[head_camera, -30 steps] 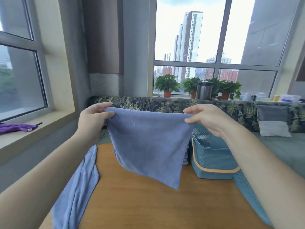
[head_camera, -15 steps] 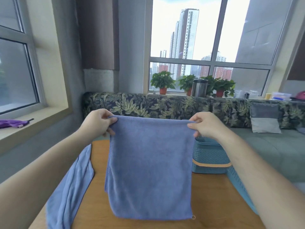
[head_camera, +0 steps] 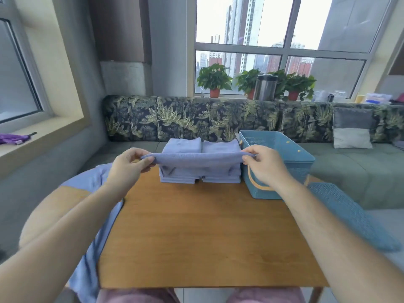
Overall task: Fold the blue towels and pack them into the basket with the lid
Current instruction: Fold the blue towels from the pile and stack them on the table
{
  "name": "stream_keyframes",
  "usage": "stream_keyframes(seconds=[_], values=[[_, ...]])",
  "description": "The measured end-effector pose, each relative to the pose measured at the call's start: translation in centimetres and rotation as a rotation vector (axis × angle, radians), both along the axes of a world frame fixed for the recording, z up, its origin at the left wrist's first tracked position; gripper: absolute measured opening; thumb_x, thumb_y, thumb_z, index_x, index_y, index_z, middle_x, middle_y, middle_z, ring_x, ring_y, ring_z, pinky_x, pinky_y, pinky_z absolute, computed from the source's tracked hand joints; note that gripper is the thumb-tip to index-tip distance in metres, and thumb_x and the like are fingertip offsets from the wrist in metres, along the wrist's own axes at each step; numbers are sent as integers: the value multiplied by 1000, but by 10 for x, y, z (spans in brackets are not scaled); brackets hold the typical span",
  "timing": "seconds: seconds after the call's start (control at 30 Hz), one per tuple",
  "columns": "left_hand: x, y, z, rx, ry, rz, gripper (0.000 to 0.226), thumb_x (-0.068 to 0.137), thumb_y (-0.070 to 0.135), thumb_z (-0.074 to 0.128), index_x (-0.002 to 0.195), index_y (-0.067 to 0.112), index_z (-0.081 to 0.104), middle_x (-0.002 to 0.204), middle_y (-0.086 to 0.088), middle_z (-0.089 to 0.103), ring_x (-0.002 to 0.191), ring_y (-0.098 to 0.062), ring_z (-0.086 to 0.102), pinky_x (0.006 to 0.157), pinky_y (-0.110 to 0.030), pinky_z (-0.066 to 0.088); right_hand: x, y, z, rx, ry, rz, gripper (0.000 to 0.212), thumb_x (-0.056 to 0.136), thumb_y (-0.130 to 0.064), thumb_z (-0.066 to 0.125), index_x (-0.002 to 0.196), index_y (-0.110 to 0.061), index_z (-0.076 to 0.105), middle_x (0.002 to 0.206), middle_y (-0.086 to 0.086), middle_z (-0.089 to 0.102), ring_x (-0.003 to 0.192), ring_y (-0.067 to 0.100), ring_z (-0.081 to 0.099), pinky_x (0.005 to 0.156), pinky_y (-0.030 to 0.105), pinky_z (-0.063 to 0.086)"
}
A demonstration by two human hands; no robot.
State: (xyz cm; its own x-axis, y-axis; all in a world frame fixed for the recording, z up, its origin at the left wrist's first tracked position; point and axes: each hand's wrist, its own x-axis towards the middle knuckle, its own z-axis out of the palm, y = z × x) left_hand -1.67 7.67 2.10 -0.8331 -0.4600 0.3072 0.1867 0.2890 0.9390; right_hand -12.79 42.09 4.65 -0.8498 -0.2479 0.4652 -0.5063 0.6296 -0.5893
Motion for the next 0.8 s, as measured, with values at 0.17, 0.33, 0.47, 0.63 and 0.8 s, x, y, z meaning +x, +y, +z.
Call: stream_keyframes(seconds=[0.17,0.33,0.47,0.63,0.8], values=[[36,8,-109,-44,-268,-11,7,87,20,77,87,22,70,81,-5,75,78,-17,69,84,-40,55,33,18,-107,158,-25,63,10,92,-16,67,96,-23,73,90,-7,68,87,16,63,78,31,47],[62,24,-170,-179,-332,25,11,83,20,80,82,24,70,80,5,70,76,-11,62,66,-15,45,68,37,-193,187,-84,120,9,92,-9,67,96,-15,72,93,-7,63,89,16,64,80,27,49],[65,27,-172,-401,-315,16,14,85,28,68,75,17,68,81,5,68,80,-8,60,72,-23,42,80,43,-208,298,-86,138,16,87,-16,62,98,-21,73,105,-15,63,100,11,61,84,34,52],[52,35,-175,-806,-277,155,31,83,44,53,65,20,62,73,10,52,83,-18,47,73,-34,34,81,21,-191,400,51,-18,30,82,-41,46,70,-21,65,83,-11,64,97,19,55,77,35,49],[11,68,-175,-977,-443,-80,52,94,59,47,136,31,58,149,3,48,142,-23,37,112,-42,31,64,-34,-190,595,-192,73,53,101,-47,40,151,-30,43,164,-3,27,153,20,15,121,40,19]])
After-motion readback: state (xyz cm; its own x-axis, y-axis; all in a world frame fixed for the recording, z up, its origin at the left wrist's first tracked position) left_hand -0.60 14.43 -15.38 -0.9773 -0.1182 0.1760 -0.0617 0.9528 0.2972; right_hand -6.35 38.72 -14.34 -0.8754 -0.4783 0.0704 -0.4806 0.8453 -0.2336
